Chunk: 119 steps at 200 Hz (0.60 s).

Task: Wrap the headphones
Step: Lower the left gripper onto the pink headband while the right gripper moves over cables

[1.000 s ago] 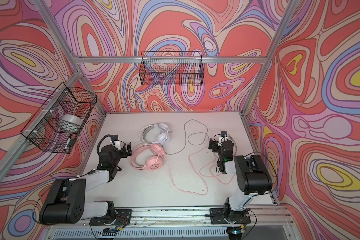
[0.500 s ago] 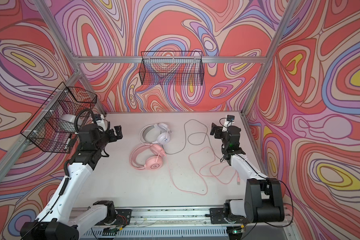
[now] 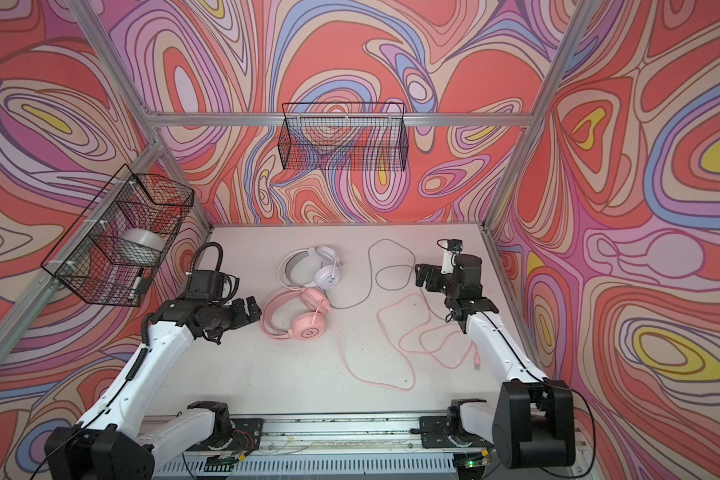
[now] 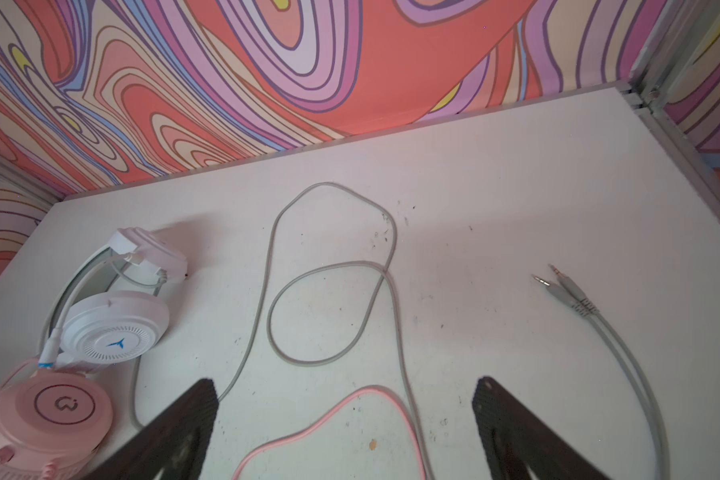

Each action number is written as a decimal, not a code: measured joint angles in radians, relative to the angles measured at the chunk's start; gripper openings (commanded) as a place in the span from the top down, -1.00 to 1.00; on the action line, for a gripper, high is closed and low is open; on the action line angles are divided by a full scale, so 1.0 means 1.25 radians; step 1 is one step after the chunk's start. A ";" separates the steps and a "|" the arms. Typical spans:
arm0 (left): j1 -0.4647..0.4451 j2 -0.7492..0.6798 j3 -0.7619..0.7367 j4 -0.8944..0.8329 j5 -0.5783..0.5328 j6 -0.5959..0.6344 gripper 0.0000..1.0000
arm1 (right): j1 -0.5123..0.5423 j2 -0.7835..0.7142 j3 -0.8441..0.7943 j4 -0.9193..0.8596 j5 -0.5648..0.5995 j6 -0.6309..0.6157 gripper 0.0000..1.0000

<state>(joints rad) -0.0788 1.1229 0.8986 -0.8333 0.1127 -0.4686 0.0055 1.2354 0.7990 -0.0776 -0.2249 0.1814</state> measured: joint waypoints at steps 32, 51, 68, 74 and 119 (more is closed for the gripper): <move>-0.016 0.100 -0.007 0.000 0.002 -0.014 -1.00 | 0.010 0.012 0.026 -0.052 -0.060 -0.001 -0.97; -0.016 0.149 -0.007 0.018 0.010 -0.014 -0.99 | 0.023 0.019 0.027 -0.067 -0.082 -0.001 -0.97; -0.016 0.193 -0.007 0.042 0.018 -0.011 -0.99 | 0.036 0.027 0.028 -0.079 -0.090 -0.001 -0.97; -0.016 0.211 -0.007 0.052 0.023 -0.010 -0.98 | 0.042 0.031 0.028 -0.083 -0.090 -0.001 -0.97; -0.016 0.340 0.006 0.110 0.039 0.004 -0.90 | 0.062 0.038 0.036 -0.107 -0.078 -0.014 -0.97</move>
<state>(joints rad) -0.0986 1.5478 0.9066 -0.6956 0.1616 -0.4641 0.0830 1.2835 0.8440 -0.2119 -0.3218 0.1638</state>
